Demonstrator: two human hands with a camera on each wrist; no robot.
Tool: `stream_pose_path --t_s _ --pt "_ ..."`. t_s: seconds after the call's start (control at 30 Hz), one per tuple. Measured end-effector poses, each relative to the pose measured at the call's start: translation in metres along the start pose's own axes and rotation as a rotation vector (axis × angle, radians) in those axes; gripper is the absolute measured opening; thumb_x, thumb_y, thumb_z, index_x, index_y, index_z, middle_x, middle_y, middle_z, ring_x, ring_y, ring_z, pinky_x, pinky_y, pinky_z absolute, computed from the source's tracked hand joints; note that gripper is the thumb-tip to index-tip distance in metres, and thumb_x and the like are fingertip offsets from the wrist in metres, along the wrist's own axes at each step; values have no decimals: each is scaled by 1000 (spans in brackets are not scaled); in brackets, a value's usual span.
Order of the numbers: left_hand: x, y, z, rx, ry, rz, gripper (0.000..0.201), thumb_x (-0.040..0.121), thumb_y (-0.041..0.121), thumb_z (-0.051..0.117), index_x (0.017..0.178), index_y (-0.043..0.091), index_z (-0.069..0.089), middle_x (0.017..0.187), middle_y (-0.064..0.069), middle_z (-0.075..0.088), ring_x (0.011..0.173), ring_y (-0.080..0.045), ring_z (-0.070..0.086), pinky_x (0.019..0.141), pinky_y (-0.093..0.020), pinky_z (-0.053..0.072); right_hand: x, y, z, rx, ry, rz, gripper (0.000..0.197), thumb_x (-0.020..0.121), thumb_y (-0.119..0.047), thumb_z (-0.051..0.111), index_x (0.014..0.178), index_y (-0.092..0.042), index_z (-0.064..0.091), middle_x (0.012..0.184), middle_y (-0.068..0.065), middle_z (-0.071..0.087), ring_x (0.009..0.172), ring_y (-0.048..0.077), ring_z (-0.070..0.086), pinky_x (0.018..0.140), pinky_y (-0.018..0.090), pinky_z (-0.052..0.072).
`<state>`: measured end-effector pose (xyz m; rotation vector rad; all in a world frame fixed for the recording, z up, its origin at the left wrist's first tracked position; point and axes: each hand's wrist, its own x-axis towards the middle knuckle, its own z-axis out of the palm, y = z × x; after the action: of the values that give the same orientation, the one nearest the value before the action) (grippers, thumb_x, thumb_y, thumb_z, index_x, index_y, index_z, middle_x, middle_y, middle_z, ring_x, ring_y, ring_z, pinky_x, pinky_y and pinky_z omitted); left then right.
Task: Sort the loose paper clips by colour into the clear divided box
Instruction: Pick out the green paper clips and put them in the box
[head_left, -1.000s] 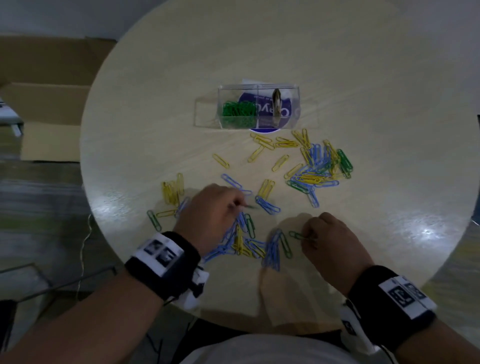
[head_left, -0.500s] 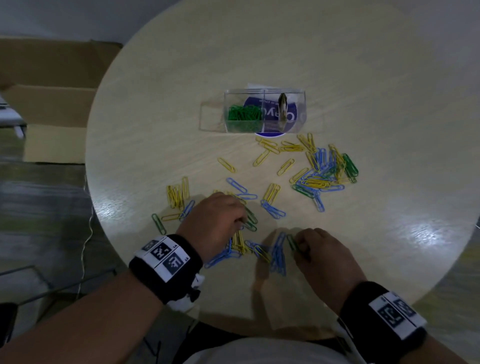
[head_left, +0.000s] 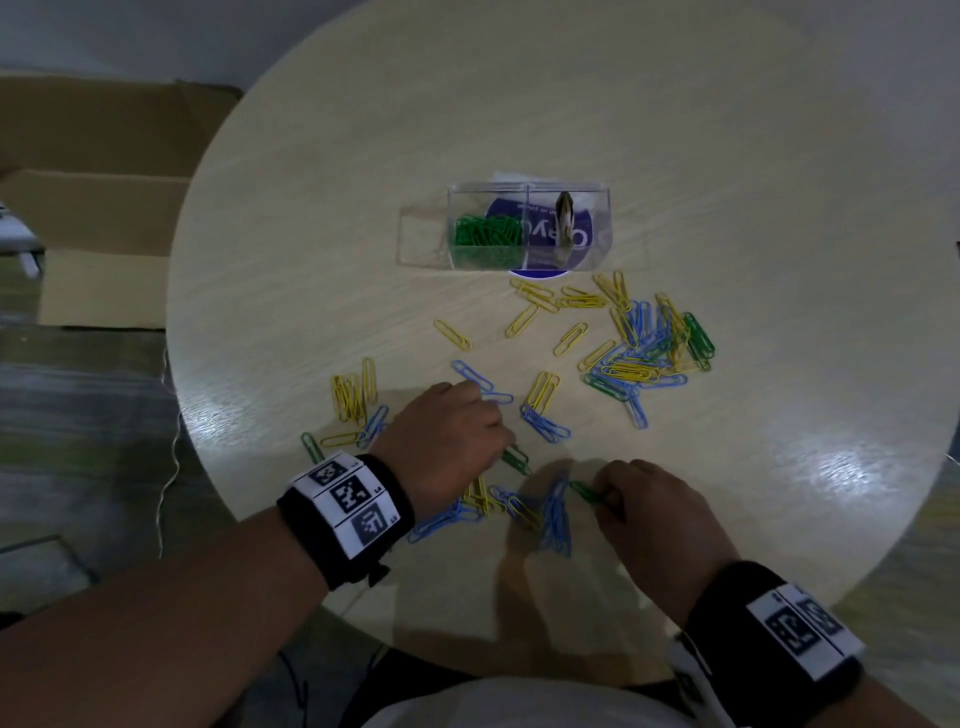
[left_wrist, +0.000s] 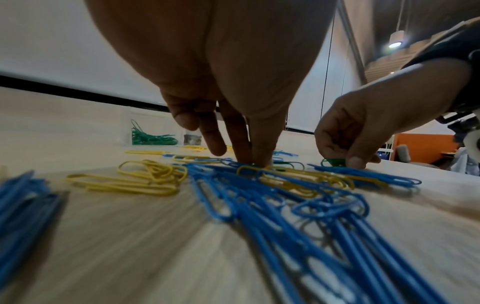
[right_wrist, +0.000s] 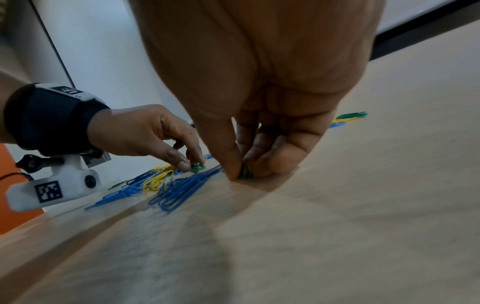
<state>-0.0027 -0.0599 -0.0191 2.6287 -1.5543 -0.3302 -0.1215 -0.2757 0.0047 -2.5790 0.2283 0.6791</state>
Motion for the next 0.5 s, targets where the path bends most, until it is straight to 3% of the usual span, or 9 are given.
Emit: stream_pose_path --t_s 0.17,0.27,0.37,0.43,0.5 --pt "18 10 -17 47 -125 -18 14 64 16 73 72 16 62 75 -4 56 75 -29 54 57 -35 37 2 -1 2 -16 -21 2 5 77 -20 54 81 -24 56 82 -1 54 80 27 58 66 32 41" --pt "29 23 -28 11 -264 -72 17 75 13 62 90 6 62 92 -11 56 86 -32 52 65 -38 35 3 0 2 9 -20 5 5 75 -19 58 79 -22 56 81 0 53 79 28 58 66 33 41" --pt "31 30 -31 -42 -348 -187 25 85 15 56 107 2 57 105 -15 55 96 -35 52 75 -44 43 2 0 0 14 -33 -4 8 75 -18 59 76 -23 54 78 -3 48 76 26 57 64 32 40" --pt "28 31 -29 -110 -308 -237 29 85 14 58 110 0 56 106 -19 58 96 -39 56 77 -49 46 1 -1 0 0 -27 -9 11 74 -17 60 74 -24 51 75 -4 47 73 24 57 61 32 39" --pt "23 29 -27 -207 -239 -294 26 83 12 60 106 1 56 103 -20 60 94 -41 57 71 -46 42 1 -2 -1 -19 -28 -7 15 73 -17 62 72 -25 50 72 -5 48 72 23 57 59 30 36"
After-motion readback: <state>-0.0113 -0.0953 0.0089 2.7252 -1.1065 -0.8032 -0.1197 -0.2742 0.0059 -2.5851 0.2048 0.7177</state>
